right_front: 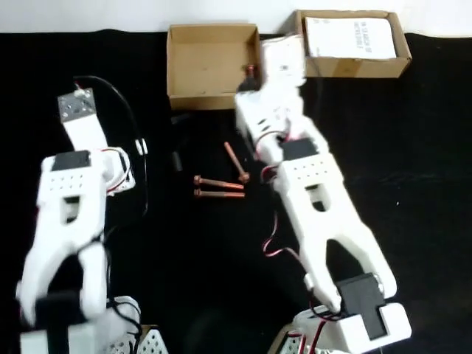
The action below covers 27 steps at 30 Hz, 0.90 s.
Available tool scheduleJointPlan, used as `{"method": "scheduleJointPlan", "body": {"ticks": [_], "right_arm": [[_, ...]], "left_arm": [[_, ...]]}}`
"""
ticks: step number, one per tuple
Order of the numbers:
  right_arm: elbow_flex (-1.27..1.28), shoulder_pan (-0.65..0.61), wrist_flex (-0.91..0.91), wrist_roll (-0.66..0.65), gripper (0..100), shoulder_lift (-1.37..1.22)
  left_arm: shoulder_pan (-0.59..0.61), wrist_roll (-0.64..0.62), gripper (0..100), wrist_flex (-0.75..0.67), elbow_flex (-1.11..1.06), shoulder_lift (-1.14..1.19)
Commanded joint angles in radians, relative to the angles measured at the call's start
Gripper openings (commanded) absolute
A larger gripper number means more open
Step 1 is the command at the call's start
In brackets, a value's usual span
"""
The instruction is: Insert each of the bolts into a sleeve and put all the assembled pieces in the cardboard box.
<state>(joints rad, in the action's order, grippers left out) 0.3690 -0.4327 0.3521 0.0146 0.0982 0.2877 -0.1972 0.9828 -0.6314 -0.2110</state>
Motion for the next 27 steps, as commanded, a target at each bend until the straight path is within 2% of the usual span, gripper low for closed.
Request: {"method": "scheduleJointPlan", "body": {"ticks": [1, 7, 13, 18, 27], "right_arm": [[-0.004, -0.125, 0.091, -0.002, 3.1, 0.038], [-0.062, -0.271, 0.104, 0.046, 3.6, -0.214], [-0.381, -0.277, 0.120, 0.206, 17.7, -0.567], [-0.725, -0.300, 0.341, 0.247, 17.6, -0.760], [-1.271, -0.309, 0.739, 0.238, 17.6, -1.050]], "left_arm": [[0.053, -0.008, 20, -0.094, 0.008, 0.159], [0.139, -0.003, 20, -0.071, 0.056, 0.223], [0.228, -0.002, 20, -0.120, 0.061, 0.222], [0.229, -0.002, 20, -0.129, 0.087, 0.226], [0.225, -0.002, 20, -0.133, 0.091, 0.226]]}}
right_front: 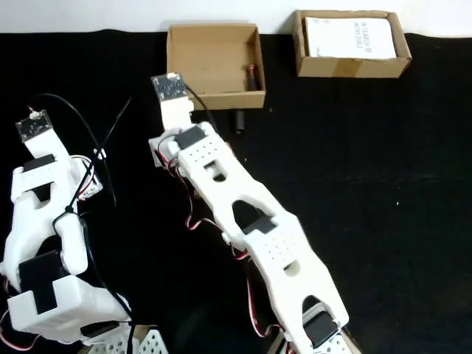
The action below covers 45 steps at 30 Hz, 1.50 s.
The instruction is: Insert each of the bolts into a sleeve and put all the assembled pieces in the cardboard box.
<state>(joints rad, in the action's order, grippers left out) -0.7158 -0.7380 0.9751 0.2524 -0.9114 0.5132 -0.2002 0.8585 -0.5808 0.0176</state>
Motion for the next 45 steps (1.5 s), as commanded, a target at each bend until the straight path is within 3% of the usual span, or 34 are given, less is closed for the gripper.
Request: {"method": "scheduleJointPlan", "body": {"ticks": [1, 7, 13, 20, 31, 45], "right_arm": [[-0.245, -0.004, 0.157, 0.000, 17.6, -0.062], [-0.475, -0.004, 0.400, -0.051, 18.0, -0.139], [-0.582, -0.004, 0.473, -0.046, 18.0, -0.139], [-0.673, -0.068, 0.576, 0.192, 18.0, -0.142], [-0.547, -0.042, 0.469, 0.493, 18.0, -0.156], [-0.470, -0.030, 0.412, 0.505, 18.0, -0.188]], "left_arm": [[-0.001, 0.002, 20, -0.009, 0.041, -0.002], [-0.002, 0.002, 20, -0.009, 0.041, -0.002], [-0.002, 0.002, 20, -0.009, 0.038, -0.002], [-0.002, 0.000, 20, -0.009, 0.036, -0.002], [-0.002, 0.000, 20, -0.005, 0.035, -0.002], [-0.002, 0.000, 20, -0.005, 0.035, -0.002]]}}
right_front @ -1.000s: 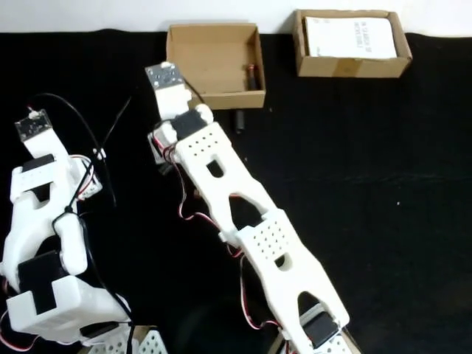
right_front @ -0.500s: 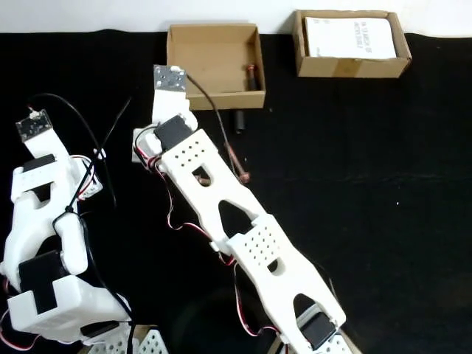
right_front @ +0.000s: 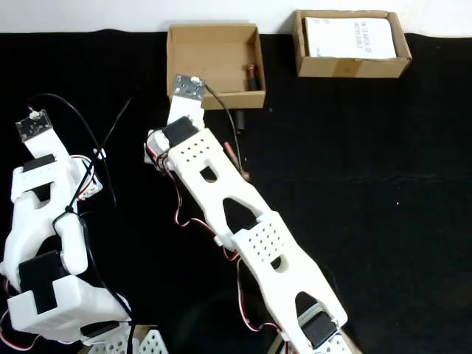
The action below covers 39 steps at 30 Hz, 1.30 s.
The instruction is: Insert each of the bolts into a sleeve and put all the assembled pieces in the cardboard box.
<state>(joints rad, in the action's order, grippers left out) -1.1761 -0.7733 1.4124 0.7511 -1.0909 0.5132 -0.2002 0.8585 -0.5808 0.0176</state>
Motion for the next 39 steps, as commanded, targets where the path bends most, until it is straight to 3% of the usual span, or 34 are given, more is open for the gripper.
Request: {"method": "scheduleJointPlan", "body": {"ticks": [1, 14, 23, 28, 33, 39], "right_arm": [[-0.010, 0.004, -0.038, 0.006, 18.0, -0.022], [-0.007, -0.004, -0.160, 0.003, 17.8, -0.107], [-0.005, -0.030, 0.010, -0.002, 17.7, -0.150], [-0.012, -0.045, 0.036, -0.057, 16.6, -0.154], [-0.012, -0.042, 0.036, -0.120, 4.1, -0.154], [-0.012, -0.045, 0.113, -0.258, 3.6, -0.153]], "left_arm": [[-0.002, 0.000, 20, -0.005, 0.035, -0.002], [-0.002, 0.000, 20, -0.008, 0.035, -0.002], [-0.002, 0.000, 20, -0.008, 0.035, -0.002], [-0.002, 0.000, 20, -0.008, 0.035, -0.002], [-0.002, 0.000, 20, -0.008, 0.035, -0.002], [-0.002, 0.000, 20, -0.008, 0.035, -0.002]]}}
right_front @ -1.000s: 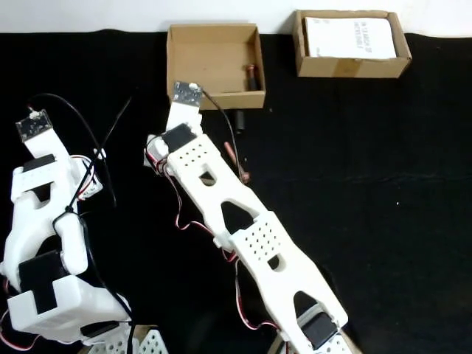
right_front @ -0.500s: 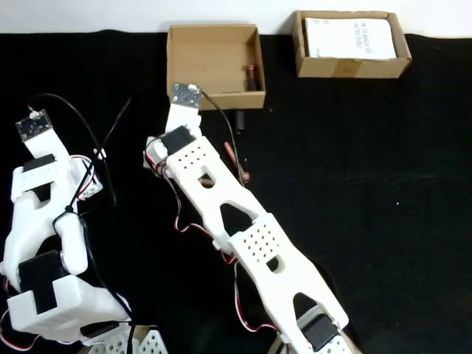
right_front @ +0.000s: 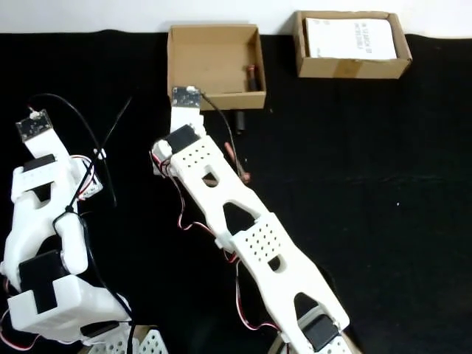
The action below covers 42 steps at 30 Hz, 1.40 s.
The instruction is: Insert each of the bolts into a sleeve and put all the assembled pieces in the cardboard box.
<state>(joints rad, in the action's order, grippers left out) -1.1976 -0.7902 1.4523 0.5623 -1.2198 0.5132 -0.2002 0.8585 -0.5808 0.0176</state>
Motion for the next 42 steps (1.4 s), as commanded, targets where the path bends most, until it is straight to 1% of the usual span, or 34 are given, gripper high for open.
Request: {"method": "scheduleJointPlan", "body": {"ticks": [1, 4, 6, 10, 12, 15, 17, 22, 26, 30, 32, 33, 37, 38, 42], "right_arm": [[0.008, -0.028, 0.111, -0.097, 3.6, -0.024], [0.008, -0.028, 0.239, -0.203, 3.6, -0.024], [0.008, -0.025, 0.292, -0.269, 3.8, -0.027], [0.012, -0.028, 0.302, -0.367, 5.2, -0.025], [0.010, -0.041, 0.305, -0.365, 10.8, -0.024], [0.010, -0.053, 0.306, -0.351, 22.3, -0.024], [0.010, -0.061, 0.306, -0.322, 26.1, -0.024], [0.016, -0.071, 0.306, -0.315, 25.6, -0.025], [0.021, -0.056, 0.306, -0.315, 25.5, -0.033], [0.021, -0.038, 0.306, -0.267, 25.5, -0.033], [0.021, -0.035, 0.306, -0.262, 23.8, -0.035], [0.021, -0.033, 0.306, -0.259, 21.1, -0.035], [0.019, -0.033, 0.303, -0.265, 3.5, -0.035], [0.019, -0.033, 0.302, -0.267, 0.6, -0.035], [0.012, -0.024, 0.303, -0.267, 0.8, -0.035]], "left_arm": [[-0.002, 0.000, 20, -0.008, 0.035, -0.002], [-0.002, 0.000, 20, -0.008, 0.035, -0.002], [-0.002, 0.000, 20, -0.008, 0.035, -0.002], [-0.002, 0.000, 20, -0.006, 0.035, -0.002], [-0.002, 0.000, 20, -0.006, 0.035, -0.002], [-0.002, 0.000, 20, -0.006, 0.035, -0.002], [-0.002, 0.000, 20, -0.006, 0.035, -0.002], [-0.002, 0.000, 20, -0.006, 0.035, -0.002], [-0.002, 0.000, 20, -0.006, 0.035, -0.002], [-0.002, 0.000, 20, -0.008, 0.035, -0.002], [-0.002, 0.000, 20, -0.008, 0.035, -0.002], [-0.002, 0.000, 20, -0.008, 0.035, -0.002], [-0.002, 0.000, 20, -0.008, 0.035, -0.002], [-0.002, 0.000, 20, -0.008, 0.035, -0.002], [-0.002, 0.000, 20, -0.008, 0.035, -0.002]]}}
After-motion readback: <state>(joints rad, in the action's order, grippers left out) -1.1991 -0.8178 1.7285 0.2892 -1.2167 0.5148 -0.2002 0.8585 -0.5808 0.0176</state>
